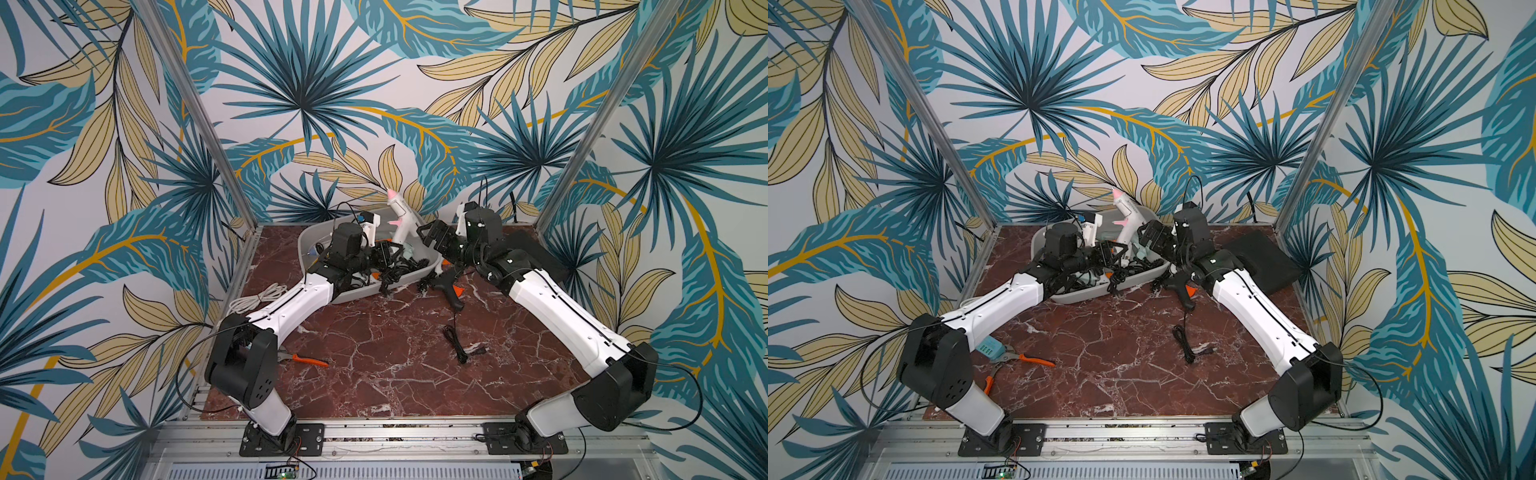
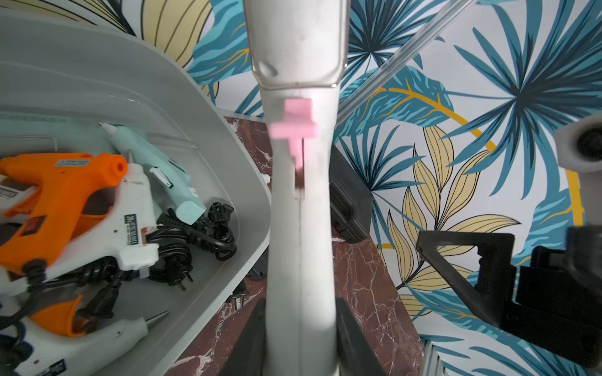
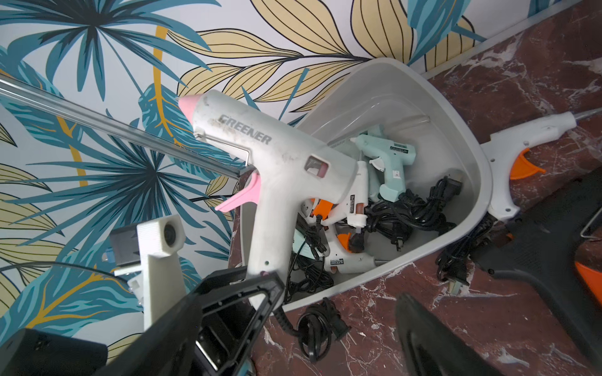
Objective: Put the hot melt glue gun into the storage box
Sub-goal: Place the hot melt adhesive gun in the storage box.
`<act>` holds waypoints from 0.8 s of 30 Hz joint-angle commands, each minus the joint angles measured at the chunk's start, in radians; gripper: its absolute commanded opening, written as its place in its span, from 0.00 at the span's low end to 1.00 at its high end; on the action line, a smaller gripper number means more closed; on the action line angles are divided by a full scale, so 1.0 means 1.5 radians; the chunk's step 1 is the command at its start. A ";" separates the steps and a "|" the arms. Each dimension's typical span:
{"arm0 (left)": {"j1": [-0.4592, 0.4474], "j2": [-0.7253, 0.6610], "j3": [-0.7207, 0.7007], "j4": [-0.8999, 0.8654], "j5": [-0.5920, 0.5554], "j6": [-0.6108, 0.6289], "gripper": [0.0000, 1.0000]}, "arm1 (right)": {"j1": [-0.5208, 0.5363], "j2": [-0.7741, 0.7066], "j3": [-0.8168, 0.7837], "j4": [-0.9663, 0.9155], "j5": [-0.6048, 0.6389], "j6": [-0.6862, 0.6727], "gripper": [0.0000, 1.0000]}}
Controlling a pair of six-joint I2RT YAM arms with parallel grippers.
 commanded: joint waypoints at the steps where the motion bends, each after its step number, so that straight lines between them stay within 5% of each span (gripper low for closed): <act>1: 0.049 -0.042 0.035 0.028 0.020 -0.023 0.00 | 0.001 -0.031 0.007 -0.019 0.007 -0.046 0.98; 17: 0.229 -0.077 0.028 -0.048 0.061 0.052 0.00 | 0.001 -0.047 -0.030 -0.061 0.058 -0.083 0.98; 24: 0.241 -0.071 -0.037 0.002 0.052 0.035 0.00 | 0.001 -0.044 -0.038 -0.072 0.065 -0.076 0.98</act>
